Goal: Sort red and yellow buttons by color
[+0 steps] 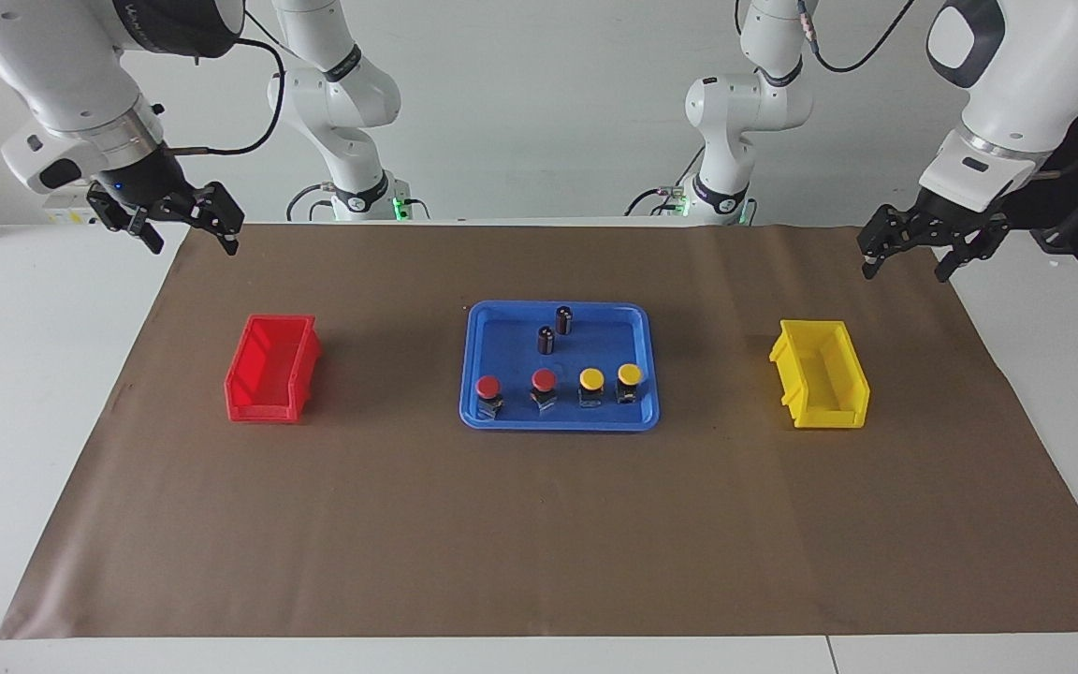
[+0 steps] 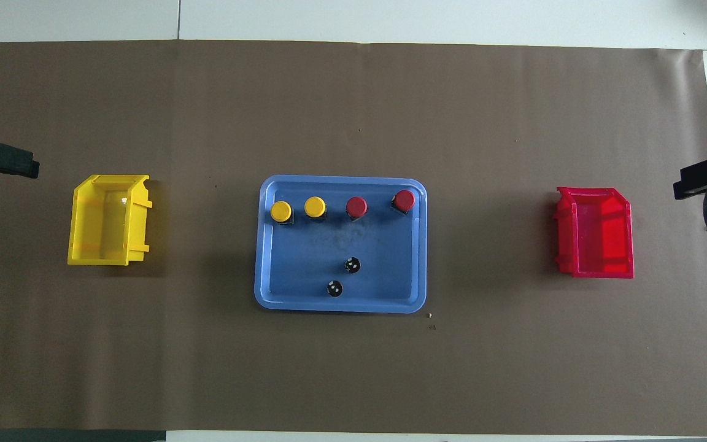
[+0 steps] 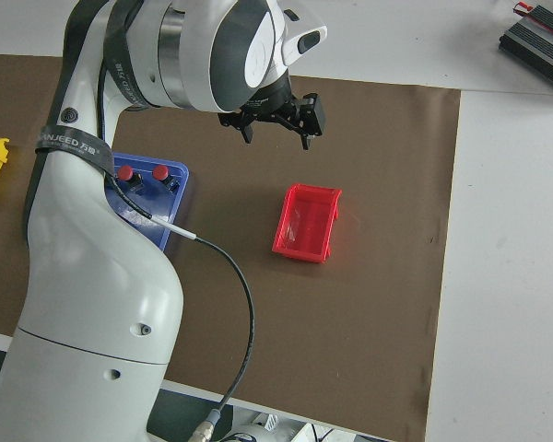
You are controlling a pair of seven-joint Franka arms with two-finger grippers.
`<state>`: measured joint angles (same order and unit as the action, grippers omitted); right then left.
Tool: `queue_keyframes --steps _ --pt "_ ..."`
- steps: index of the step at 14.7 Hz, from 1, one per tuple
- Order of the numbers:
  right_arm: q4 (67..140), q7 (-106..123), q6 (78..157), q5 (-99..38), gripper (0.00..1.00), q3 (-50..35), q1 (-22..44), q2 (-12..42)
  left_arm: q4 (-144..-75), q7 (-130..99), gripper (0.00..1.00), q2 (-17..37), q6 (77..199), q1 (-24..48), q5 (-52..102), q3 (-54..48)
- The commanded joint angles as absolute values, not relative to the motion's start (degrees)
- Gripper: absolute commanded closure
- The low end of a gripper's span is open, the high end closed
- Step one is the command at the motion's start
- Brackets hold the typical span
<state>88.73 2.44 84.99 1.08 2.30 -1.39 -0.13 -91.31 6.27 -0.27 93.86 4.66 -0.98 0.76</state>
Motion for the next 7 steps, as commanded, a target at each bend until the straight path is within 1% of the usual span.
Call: queue_keyframes --steps 1,2,4,7 --pt "89.30 2.90 86.48 1.67 0.00 1.76 0.43 -0.27 -92.81 6.68 0.00 -1.76 93.69 4.39 -2.11 0.62" --pt "89.30 2.73 87.70 1.41 0.00 1.67 1.22 0.00 -92.81 6.68 0.00 -1.76 93.60 4.39 -2.11 0.62" --pt "89.04 0.63 88.50 1.49 0.00 1.67 5.60 0.52 -92.81 6.68 0.00 -1.76 93.69 4.39 -2.11 0.62" --pt "84.31 -9.38 89.38 1.05 0.00 1.67 13.42 7.62 -92.81 6.68 0.00 -1.76 93.60 4.39 -2.11 0.53"
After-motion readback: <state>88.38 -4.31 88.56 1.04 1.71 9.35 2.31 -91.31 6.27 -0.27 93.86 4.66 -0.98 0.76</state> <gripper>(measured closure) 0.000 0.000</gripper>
